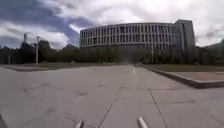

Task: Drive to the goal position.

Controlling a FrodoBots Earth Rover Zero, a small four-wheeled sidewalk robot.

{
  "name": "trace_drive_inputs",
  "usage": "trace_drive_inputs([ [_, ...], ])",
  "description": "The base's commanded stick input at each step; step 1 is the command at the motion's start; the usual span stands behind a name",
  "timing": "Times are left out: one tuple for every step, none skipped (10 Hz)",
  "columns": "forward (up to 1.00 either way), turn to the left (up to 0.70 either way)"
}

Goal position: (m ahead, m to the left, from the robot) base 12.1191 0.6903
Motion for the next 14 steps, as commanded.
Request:
trace_drive_inputs([
  [0.70, 0.00],
  [0.70, 0.00],
  [0.70, 0.00],
  [0.70, 0.00],
  [0.70, 0.00],
  [0.70, 0.00],
  [0.70, 0.00],
  [0.70, 0.00],
  [0.70, 0.00],
  [0.70, 0.00],
  [0.70, 0.00],
  [0.70, 0.00],
  [0.70, 0.00],
  [0.70, 0.00],
])
